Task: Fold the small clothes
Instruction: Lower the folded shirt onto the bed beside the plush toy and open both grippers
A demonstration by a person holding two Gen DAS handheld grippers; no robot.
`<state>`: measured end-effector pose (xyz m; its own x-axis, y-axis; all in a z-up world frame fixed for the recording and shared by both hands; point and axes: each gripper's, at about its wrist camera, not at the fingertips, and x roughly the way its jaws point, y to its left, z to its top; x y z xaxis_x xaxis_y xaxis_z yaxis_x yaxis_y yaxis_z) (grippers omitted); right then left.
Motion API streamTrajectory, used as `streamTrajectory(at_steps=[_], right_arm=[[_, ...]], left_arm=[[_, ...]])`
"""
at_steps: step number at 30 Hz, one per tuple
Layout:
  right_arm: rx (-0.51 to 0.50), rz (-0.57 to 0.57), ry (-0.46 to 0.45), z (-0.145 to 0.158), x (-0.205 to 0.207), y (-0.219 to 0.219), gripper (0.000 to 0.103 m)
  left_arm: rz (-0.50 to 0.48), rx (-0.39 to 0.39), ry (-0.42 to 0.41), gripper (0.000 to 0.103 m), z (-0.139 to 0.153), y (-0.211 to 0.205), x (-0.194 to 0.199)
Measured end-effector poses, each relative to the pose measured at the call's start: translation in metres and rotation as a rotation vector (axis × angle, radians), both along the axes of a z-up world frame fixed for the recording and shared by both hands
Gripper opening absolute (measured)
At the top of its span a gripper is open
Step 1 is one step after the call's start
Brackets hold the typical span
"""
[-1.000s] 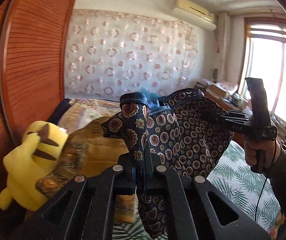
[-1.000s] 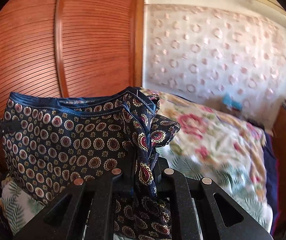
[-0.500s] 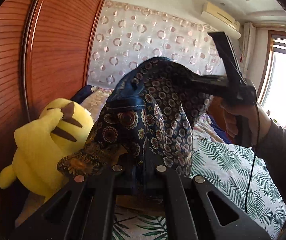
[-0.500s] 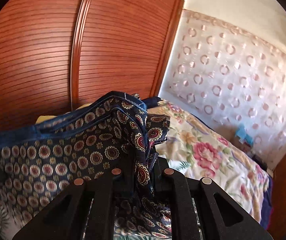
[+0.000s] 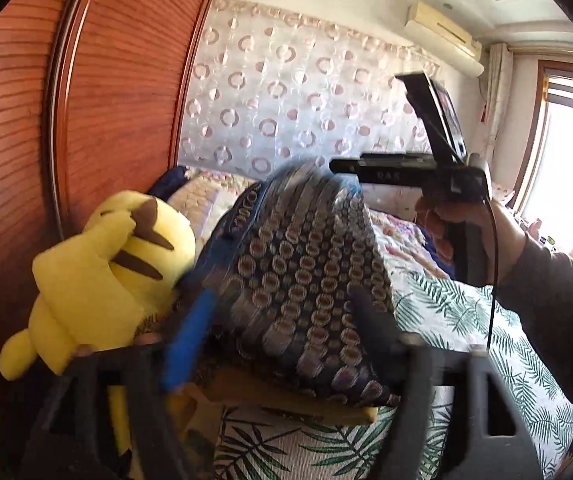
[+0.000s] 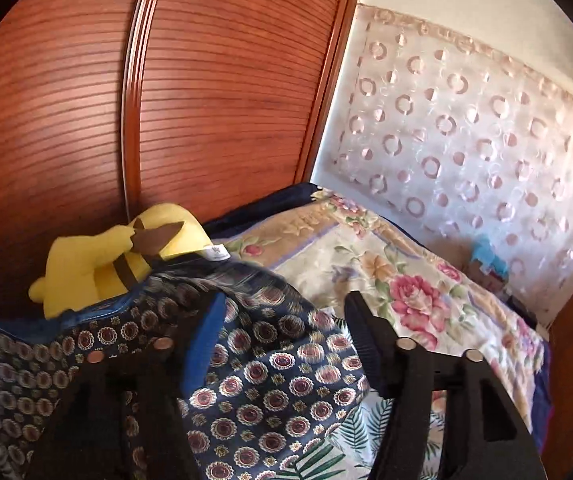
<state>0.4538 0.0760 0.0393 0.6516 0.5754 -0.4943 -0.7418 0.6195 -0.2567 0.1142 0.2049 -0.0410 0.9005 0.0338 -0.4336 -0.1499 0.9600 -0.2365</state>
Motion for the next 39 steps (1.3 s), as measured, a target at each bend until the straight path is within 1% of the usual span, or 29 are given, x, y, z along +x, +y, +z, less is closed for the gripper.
streamTrajectory(at_steps=[3, 5, 7, 9, 10, 12, 14, 16, 18, 19, 21, 22, 23, 24, 26, 29, 35, 39], right_arm=[[0.017, 0.021, 0.006, -0.003, -0.003, -0.003, 0.067], [0.027, 0.044, 0.043, -0.009, -0.001, -0.005, 0.067], [0.023, 0.043, 0.079, -0.024, -0.005, -0.001, 0.067], [0.008, 0.023, 0.115, -0.034, 0.006, -0.003, 0.066], [0.010, 0.014, 0.137, -0.039, 0.014, -0.002, 0.067], [0.020, -0.003, 0.197, -0.052, 0.030, -0.002, 0.067], [0.019, -0.020, 0.229, -0.061, 0.043, -0.001, 0.066], [0.015, -0.034, 0.240, -0.068, 0.052, 0.001, 0.067], [0.032, -0.046, 0.229, -0.069, 0.054, 0.000, 0.067], [0.042, -0.054, 0.219, -0.067, 0.054, -0.001, 0.067], [0.050, -0.063, 0.216, -0.064, 0.052, -0.002, 0.067], [0.055, -0.067, 0.212, -0.063, 0.048, -0.002, 0.067], [0.062, -0.071, 0.204, -0.063, 0.042, -0.004, 0.067], [0.070, -0.070, 0.198, -0.060, 0.037, -0.007, 0.067], [0.089, -0.068, 0.187, -0.059, 0.022, -0.014, 0.067], [0.116, -0.069, 0.174, -0.055, -0.001, -0.030, 0.067], [0.165, -0.081, 0.165, -0.048, -0.056, -0.071, 0.067], [0.192, -0.100, 0.156, -0.041, -0.099, -0.102, 0.067]], left_arm=[[0.012, 0.035, -0.007, 0.082, 0.005, -0.004, 0.000], [0.025, 0.065, -0.005, 0.082, 0.005, -0.005, 0.005], [0.022, 0.084, 0.038, 0.082, -0.002, -0.007, 0.015], [0.023, 0.077, 0.102, 0.082, -0.011, -0.004, 0.025], [0.031, 0.074, 0.121, 0.082, -0.016, -0.003, 0.027], [0.037, 0.075, 0.132, 0.082, -0.023, -0.001, 0.027], [0.043, 0.082, 0.144, 0.082, -0.026, 0.000, 0.026], [0.037, 0.083, 0.155, 0.082, -0.027, 0.000, 0.024], [0.041, 0.095, 0.143, 0.082, -0.023, -0.001, 0.019], [0.049, 0.105, 0.125, 0.083, -0.019, -0.001, 0.014], [0.057, 0.110, 0.108, 0.089, -0.013, 0.000, 0.010], [0.051, 0.108, 0.092, 0.091, -0.010, -0.001, 0.007], [0.043, 0.110, 0.066, 0.092, -0.004, -0.002, 0.001], [0.051, 0.123, 0.059, 0.093, 0.000, -0.005, -0.004], [0.068, 0.153, 0.066, 0.093, 0.006, -0.009, -0.008], [0.067, 0.190, 0.068, 0.093, 0.014, -0.020, -0.014], [0.040, 0.203, 0.071, 0.093, 0.023, -0.043, -0.026], [0.000, 0.183, 0.072, 0.093, 0.024, -0.060, -0.030]])
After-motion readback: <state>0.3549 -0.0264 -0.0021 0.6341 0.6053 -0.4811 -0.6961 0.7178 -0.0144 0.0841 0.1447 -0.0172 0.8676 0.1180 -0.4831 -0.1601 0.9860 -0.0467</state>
